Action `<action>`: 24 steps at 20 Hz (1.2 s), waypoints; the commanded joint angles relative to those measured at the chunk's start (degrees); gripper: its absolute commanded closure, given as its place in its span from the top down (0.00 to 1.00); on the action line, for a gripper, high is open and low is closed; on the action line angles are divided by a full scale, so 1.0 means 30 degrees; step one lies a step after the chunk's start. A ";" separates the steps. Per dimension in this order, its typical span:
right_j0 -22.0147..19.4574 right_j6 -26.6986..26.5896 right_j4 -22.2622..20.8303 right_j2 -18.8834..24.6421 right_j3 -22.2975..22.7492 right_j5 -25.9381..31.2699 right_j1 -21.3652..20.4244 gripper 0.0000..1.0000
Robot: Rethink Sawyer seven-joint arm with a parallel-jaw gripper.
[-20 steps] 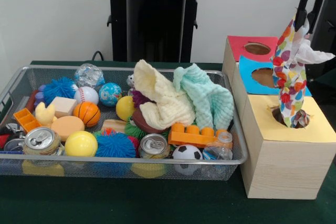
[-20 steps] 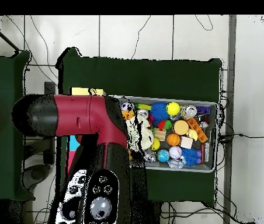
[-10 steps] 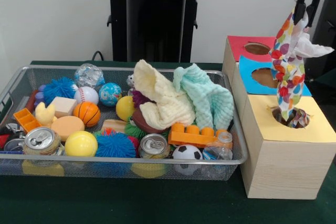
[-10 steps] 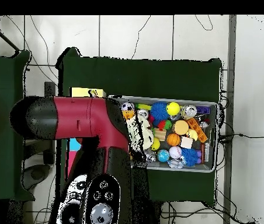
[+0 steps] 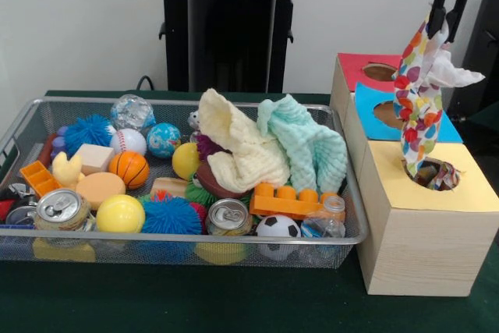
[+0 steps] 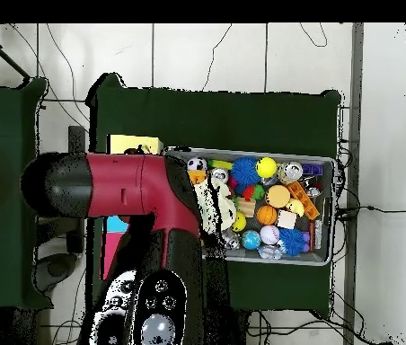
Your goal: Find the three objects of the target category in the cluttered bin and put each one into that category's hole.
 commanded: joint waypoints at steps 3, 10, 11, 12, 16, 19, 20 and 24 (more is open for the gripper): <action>-0.0417 0.3007 0.0289 0.0122 0.2429 0.0860 0.0481 0.00; -0.0156 0.3241 0.0352 0.0055 0.2585 0.1141 0.0290 0.00; -0.0112 0.3305 0.0383 0.0065 0.2483 0.1278 0.0311 0.00; -0.0075 0.3354 0.0388 0.0077 0.2334 0.1372 0.0377 0.00; -0.0038 0.3533 0.0479 0.0192 0.1975 0.1225 0.0801 0.00; -0.0054 0.3482 0.0450 0.0226 0.1874 0.1091 0.1011 0.00; -0.0063 0.3437 0.0445 0.0246 0.1829 0.1140 0.1065 0.00; -0.0075 0.3437 0.0571 0.0358 0.1906 0.0708 0.1356 0.00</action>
